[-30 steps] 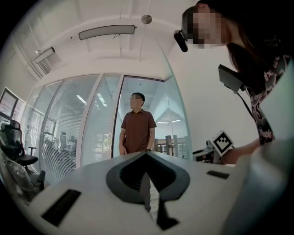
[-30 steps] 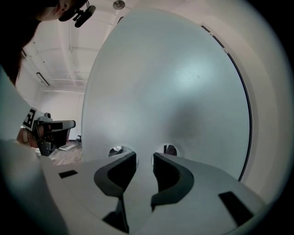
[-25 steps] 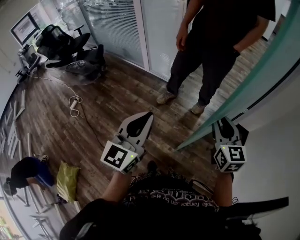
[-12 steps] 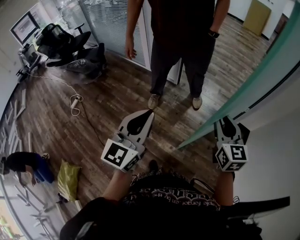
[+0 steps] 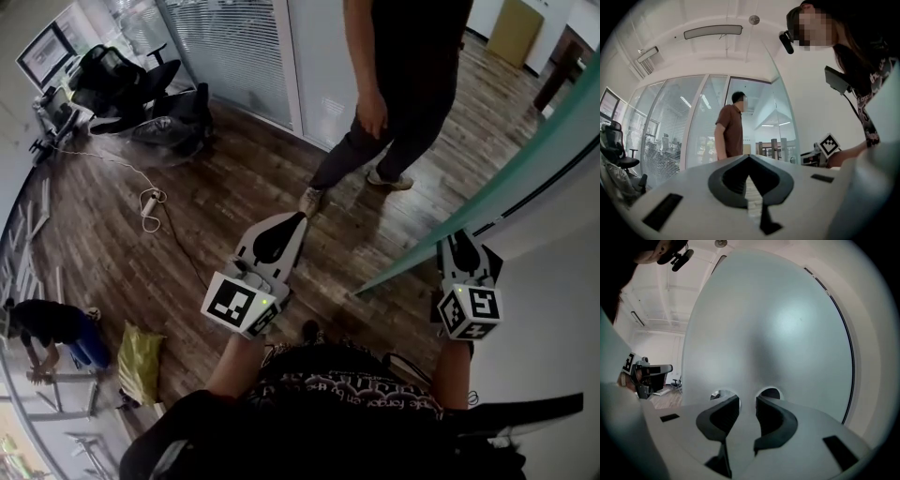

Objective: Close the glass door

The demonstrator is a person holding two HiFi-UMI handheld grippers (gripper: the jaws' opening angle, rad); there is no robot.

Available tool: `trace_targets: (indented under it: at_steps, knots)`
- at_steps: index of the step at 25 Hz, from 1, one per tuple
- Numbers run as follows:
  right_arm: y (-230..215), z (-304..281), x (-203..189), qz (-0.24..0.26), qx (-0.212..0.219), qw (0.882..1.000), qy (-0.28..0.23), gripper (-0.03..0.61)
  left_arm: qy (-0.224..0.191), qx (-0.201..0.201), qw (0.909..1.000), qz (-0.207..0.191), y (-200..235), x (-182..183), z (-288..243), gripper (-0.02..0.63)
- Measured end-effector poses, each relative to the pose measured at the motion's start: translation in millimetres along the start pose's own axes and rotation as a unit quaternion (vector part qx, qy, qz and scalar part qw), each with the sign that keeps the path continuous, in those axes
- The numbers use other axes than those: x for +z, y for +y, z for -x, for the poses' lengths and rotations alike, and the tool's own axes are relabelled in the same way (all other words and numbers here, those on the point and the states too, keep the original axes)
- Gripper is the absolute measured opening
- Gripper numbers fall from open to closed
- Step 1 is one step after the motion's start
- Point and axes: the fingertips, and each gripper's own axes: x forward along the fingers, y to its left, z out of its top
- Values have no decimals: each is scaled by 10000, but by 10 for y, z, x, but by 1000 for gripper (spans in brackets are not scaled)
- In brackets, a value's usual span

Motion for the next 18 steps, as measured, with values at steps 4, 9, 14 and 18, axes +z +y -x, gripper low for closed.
trace_targets:
  at_steps: [4, 9, 14, 18]
  knots:
    - [9, -140, 30, -34, -143, 9999, -19, 115, -54, -60, 10000, -57, 219, -3, -49, 2]
    - [53, -305, 84, -37, -357, 9993, -81, 114, 25, -146, 9999, -42, 457, 34, -49, 2]
    - [78, -514, 104, -38, -482, 9987, -173, 114, -21, -222, 9996, -172, 720, 21, -87, 2]
    - [104, -686, 151, -76, -614, 9979, -206, 114, -96, -295, 9992, -254, 882, 79, -176, 2]
